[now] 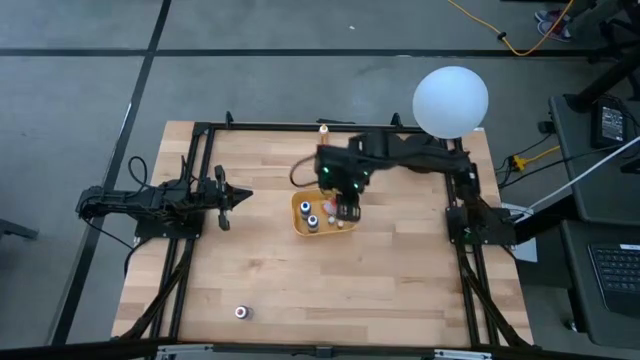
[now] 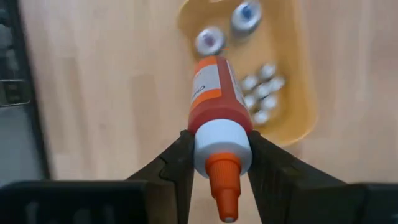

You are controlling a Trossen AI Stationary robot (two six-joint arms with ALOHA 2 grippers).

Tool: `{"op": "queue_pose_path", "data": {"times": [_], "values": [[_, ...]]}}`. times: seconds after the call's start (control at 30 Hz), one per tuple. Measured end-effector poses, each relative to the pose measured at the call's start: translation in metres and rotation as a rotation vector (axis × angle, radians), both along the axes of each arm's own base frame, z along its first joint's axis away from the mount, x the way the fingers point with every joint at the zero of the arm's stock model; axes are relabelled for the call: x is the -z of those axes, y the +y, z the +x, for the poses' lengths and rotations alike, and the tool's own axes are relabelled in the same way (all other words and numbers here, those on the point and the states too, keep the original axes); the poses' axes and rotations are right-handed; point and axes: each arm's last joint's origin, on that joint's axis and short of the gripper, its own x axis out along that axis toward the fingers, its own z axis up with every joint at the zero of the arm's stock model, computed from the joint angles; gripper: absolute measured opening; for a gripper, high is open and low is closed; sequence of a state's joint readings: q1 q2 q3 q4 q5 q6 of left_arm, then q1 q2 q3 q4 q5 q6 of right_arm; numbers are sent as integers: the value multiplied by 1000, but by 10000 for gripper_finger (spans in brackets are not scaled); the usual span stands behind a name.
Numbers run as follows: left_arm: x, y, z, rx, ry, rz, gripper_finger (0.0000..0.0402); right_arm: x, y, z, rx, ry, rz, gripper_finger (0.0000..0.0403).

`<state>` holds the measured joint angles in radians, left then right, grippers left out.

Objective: Pick & Place food coloring
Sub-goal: Put the orange food coloring bottle into the yellow bin

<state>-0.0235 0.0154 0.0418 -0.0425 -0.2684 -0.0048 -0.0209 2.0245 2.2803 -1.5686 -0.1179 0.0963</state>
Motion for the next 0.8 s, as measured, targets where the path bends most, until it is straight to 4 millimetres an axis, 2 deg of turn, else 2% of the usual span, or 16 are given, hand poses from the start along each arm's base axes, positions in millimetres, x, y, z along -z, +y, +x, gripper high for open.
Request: {"op": "queue_pose_path", "data": {"times": [0.17, 0.43, 0.57, 0.8], "values": [[0, 0, 0, 0, 0, 0, 9, 12, -29, 17, -108, -7, -60, 126], [0, 0, 0, 0, 0, 0, 8, 57, -60, 39, -249, 116, -187, 126], [0, 0, 0, 0, 0, 0, 6, 74, -66, 47, -304, 170, -243, 126], [0, 0, 0, 0, 0, 0, 6, 76, -64, 54, -336, 123, -267, 126]]}}
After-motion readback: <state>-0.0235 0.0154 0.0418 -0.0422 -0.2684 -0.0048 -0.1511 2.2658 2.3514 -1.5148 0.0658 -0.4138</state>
